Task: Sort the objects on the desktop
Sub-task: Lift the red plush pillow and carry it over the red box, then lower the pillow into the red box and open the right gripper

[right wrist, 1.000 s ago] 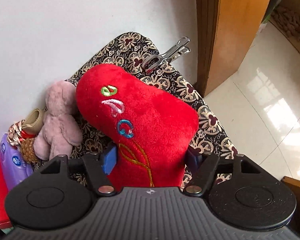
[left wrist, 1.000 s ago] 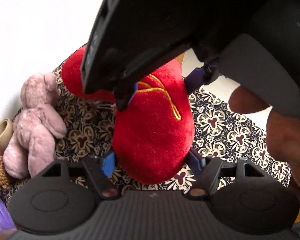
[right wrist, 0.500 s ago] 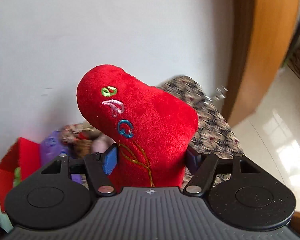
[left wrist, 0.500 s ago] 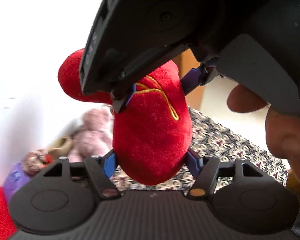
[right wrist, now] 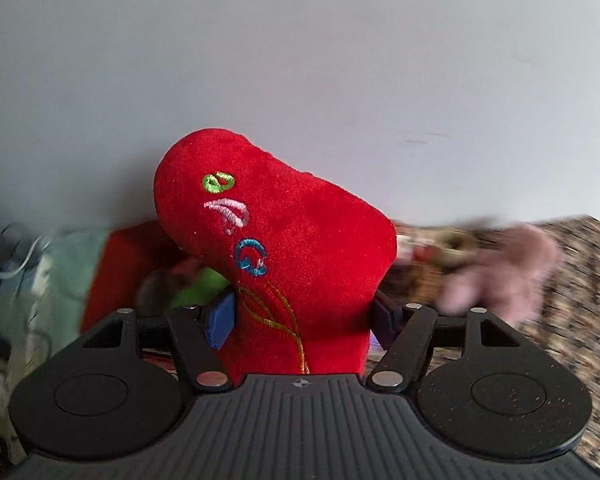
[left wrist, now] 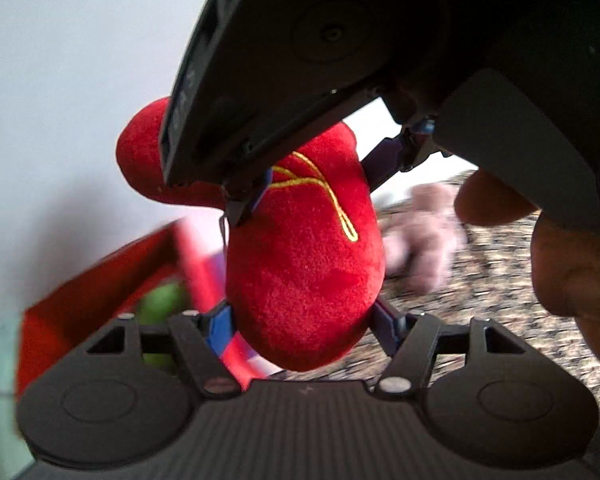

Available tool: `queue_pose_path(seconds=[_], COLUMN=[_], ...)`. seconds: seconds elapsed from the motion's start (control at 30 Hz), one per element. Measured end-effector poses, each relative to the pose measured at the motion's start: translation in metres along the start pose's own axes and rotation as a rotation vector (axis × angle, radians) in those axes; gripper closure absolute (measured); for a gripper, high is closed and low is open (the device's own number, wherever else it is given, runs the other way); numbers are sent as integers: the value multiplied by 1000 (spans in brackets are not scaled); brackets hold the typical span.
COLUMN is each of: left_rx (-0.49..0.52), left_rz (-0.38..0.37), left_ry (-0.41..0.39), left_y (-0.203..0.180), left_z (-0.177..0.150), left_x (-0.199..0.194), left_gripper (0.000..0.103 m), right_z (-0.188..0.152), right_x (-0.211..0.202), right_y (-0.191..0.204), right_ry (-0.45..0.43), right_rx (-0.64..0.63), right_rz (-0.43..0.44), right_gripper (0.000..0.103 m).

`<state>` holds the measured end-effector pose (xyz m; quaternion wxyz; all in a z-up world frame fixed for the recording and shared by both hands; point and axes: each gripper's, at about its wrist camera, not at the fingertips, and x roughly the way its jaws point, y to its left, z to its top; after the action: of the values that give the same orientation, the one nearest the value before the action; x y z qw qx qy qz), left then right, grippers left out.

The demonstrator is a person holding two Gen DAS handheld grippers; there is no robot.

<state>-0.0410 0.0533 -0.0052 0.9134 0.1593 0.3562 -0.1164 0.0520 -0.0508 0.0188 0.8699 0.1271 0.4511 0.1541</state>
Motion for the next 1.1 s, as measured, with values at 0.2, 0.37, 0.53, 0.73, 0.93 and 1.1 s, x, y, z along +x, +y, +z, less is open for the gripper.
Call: queue_pose_path(seconds=[0.2, 0.37, 0.53, 0.73, 0.93, 1.1], left_rx=[-79, -81, -110, -240, -252, -286], left_rz=[85, 96, 57, -62, -78, -117], left_ry=[40, 113, 188, 229, 229, 239], left_y=[90, 159, 207, 242, 263, 278], left_z=[-26, -47, -65, -69, -77, -87], left_x=[-6, 5, 26, 40, 63, 78], left_gripper=[35, 35, 34, 33, 30, 22], right_z=[14, 18, 17, 26, 30, 22], right_x=[54, 100, 146, 193, 219, 219], right_y=[89, 149, 186, 196, 188, 198], right_ry=[60, 124, 212, 362, 370, 334], right_rx=[-76, -77, -81, -72, -3, -106], right_rz=[79, 107, 94, 25, 49, 46], right_gripper=[33, 33, 33, 33, 33, 30])
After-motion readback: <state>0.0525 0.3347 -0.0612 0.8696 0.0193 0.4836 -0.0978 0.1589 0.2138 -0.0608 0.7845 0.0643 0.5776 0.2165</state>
